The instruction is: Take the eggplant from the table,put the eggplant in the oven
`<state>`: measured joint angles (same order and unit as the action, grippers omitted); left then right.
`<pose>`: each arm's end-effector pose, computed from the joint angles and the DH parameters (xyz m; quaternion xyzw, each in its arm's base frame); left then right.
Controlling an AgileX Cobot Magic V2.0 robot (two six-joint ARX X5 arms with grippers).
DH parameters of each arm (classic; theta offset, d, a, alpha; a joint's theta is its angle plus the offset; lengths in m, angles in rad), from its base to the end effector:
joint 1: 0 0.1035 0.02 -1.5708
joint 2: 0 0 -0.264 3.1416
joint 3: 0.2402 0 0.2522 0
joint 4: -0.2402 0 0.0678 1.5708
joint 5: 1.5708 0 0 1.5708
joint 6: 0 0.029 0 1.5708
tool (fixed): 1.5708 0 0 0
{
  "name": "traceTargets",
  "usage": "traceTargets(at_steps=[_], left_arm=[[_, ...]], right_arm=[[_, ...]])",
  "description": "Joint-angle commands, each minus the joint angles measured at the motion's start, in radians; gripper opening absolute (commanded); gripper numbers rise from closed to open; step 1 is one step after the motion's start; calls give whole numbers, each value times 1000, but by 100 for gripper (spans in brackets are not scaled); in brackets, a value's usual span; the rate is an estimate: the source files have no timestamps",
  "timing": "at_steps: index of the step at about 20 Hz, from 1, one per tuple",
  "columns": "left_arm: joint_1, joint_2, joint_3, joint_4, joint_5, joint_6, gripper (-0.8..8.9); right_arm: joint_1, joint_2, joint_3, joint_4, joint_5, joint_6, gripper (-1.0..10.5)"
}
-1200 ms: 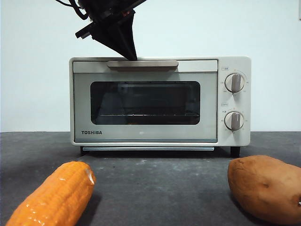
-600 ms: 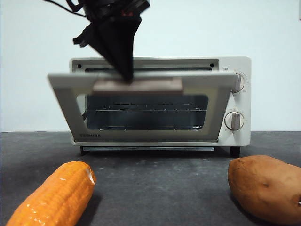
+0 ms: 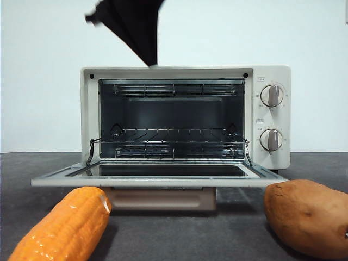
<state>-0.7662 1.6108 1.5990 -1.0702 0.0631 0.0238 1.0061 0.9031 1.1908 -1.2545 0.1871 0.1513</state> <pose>0.2305 -0.2243 0.3390 0.1867 0.4793 -0.3511 0.7824 0.0736 0.1062 0.3586 -0.1990 0.4100 0.3225 0.8296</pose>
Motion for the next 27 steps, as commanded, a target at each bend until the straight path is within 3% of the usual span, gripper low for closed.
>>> traceTargets(at_steps=[1,8,13,17,20,27], left_arm=[[15,-63,-48,75,-24,-37,6],[107,-402,-444,403,-74,-139,6],[219,-656,-740,540,-76,-215,6],[332,-772,-890,595,-71,-255,6],[393,-789,-937,597,-63,-281,6],[410,-789,-944,607,-55,-299,6]], right_arm=[[12,17,19,26,3,-26,173],[12,97,19,135,-32,-115,173],[7,231,19,205,-23,-204,173],[-9,375,40,309,47,-311,173],[-25,509,116,343,159,-391,173],[-51,831,309,453,320,-666,174]])
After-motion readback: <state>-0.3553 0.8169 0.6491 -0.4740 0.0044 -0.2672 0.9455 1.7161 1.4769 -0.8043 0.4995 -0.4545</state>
